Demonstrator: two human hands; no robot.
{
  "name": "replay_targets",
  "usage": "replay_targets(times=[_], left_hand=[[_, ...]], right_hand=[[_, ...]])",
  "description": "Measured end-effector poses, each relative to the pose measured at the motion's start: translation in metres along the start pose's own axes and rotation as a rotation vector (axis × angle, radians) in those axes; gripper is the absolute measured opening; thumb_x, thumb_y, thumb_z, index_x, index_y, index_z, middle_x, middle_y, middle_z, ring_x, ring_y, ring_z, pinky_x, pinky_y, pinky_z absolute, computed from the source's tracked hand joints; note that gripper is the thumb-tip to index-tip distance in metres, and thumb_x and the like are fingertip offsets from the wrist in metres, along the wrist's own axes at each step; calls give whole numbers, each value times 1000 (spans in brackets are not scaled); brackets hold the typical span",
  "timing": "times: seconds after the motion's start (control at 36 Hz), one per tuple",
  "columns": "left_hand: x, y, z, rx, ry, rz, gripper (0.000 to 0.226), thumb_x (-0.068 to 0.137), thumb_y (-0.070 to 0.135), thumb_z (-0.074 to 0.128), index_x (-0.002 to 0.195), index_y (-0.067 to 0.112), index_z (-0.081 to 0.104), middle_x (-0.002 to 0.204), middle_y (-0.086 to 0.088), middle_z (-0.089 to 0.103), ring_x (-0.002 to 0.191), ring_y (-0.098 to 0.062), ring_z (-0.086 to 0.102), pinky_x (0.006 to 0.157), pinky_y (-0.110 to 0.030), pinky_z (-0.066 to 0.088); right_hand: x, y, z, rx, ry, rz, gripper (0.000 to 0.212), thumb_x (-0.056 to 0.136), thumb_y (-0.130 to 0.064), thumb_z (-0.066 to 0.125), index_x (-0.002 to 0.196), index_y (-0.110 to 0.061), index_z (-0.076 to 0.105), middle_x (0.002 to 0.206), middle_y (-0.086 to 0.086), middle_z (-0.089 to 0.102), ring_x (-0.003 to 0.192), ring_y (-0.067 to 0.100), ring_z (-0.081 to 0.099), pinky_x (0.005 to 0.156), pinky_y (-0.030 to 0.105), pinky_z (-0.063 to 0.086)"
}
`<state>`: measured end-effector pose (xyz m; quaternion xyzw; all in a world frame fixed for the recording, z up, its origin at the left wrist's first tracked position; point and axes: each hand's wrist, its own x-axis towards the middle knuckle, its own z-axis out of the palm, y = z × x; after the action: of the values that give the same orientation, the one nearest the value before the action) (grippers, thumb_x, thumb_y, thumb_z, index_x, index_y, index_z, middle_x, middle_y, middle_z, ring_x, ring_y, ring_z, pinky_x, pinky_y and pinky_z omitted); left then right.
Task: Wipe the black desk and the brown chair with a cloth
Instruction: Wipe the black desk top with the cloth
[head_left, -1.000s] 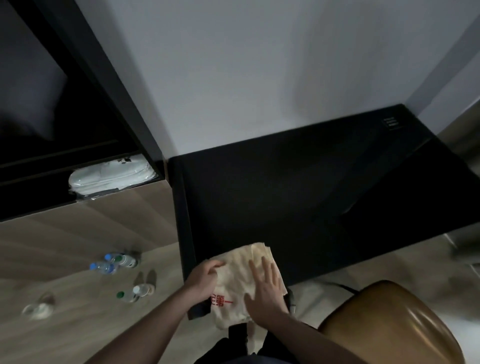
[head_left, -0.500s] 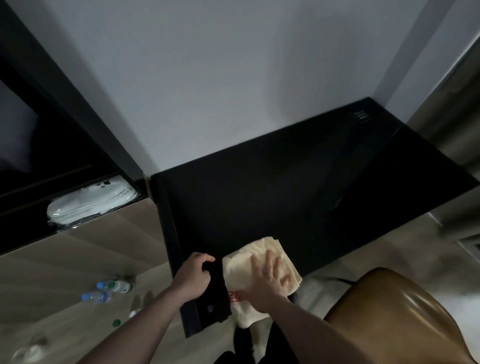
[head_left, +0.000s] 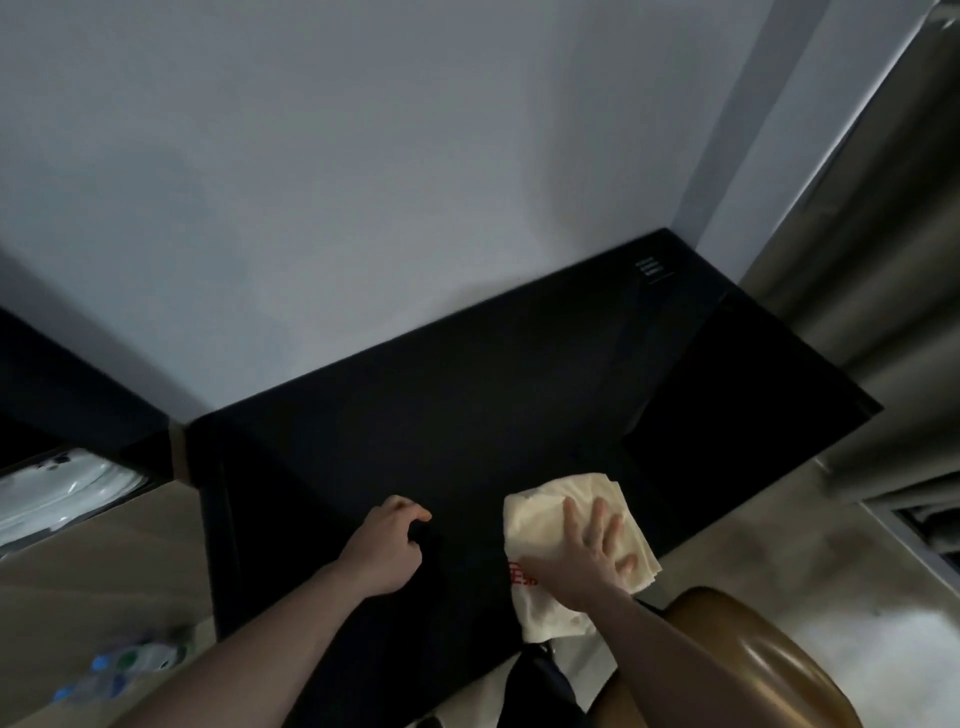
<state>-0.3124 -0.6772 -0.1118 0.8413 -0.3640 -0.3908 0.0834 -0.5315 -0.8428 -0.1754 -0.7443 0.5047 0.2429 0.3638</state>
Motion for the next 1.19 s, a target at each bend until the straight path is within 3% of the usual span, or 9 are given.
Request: replay_targets(times=[0.33, 0.64, 1.0, 1.19], left_hand=[[128, 142, -27, 125, -78, 84, 52, 97, 11, 46, 147, 26, 46, 157, 7, 29, 140, -17, 32, 117, -34, 33], [210, 228, -24, 226, -159, 107, 59, 97, 15, 49, 154, 28, 37, 167, 5, 11, 151, -22, 20, 121, -37, 29], [271, 236, -13, 266, -187, 62, 68, 97, 16, 51, 159, 33, 28, 169, 9, -3, 155, -25, 9, 122, -41, 28], [260, 208, -12, 266, -213, -25, 72, 98, 18, 50, 161, 34, 18, 169, 8, -9, 156, -27, 5, 125, -41, 21]], right_hand=[[98, 83, -137, 60, 91, 123, 122, 69, -94, 43, 157, -36, -20, 156, 1, -46, 144, 31, -42, 116, 68, -11], [174, 151, -257, 152, 145, 220, 121, 71, -95, 42, 157, -38, -21, 157, 2, -44, 146, 31, -40, 115, 66, -14], [253, 199, -358, 193, 264, 372, 117, 73, -91, 51, 157, -41, -14, 164, -1, -31, 151, 35, -26, 115, 74, -3], [267, 181, -351, 186, 298, 397, 99, 85, -83, 41, 156, -42, -15, 164, 3, -28, 151, 41, -23, 112, 79, 0]])
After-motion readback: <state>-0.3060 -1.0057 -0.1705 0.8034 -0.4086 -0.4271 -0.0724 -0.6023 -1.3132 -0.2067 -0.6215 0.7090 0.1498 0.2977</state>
